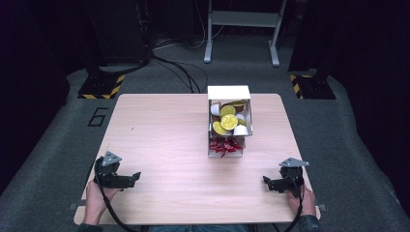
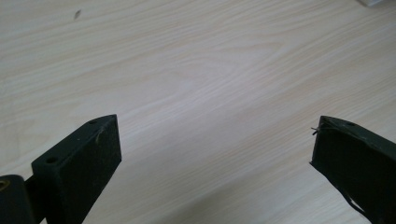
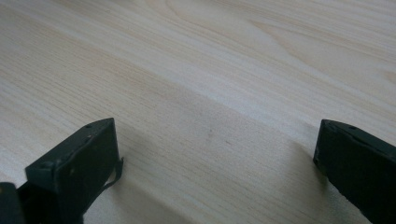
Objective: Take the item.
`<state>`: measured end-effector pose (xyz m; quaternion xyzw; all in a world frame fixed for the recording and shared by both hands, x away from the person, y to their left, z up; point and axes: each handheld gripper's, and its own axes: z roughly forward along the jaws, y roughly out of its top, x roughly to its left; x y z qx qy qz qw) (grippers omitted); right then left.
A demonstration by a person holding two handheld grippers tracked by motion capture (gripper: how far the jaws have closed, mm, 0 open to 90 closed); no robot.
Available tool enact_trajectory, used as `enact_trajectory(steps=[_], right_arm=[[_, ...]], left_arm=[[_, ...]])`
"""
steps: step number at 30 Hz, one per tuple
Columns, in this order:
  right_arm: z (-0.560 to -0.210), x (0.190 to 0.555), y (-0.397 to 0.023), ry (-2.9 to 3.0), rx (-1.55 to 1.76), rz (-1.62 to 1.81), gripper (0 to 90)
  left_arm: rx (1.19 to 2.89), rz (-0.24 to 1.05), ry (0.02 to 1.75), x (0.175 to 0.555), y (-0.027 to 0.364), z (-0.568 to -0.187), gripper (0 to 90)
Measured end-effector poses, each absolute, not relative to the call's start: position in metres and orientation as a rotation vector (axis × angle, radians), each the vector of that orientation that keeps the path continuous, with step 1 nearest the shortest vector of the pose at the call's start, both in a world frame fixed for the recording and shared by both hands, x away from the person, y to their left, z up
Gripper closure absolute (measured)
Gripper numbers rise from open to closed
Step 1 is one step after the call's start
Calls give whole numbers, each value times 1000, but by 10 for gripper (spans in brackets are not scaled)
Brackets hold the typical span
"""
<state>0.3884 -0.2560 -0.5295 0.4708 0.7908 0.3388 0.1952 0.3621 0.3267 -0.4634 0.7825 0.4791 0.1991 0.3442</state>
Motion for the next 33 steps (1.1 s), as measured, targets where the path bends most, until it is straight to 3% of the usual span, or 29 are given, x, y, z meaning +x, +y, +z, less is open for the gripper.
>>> enact_trajectory(steps=[9, 33], right_arm=[[-530, 389, -256, 2215, 1315, 940, 0], [-530, 389, -256, 2216, 1313, 940, 0]], left_arm=[[2108, 440, 1173, 376, 295, -444, 15], [2076, 462, 905, 405, 236, -365, 34]])
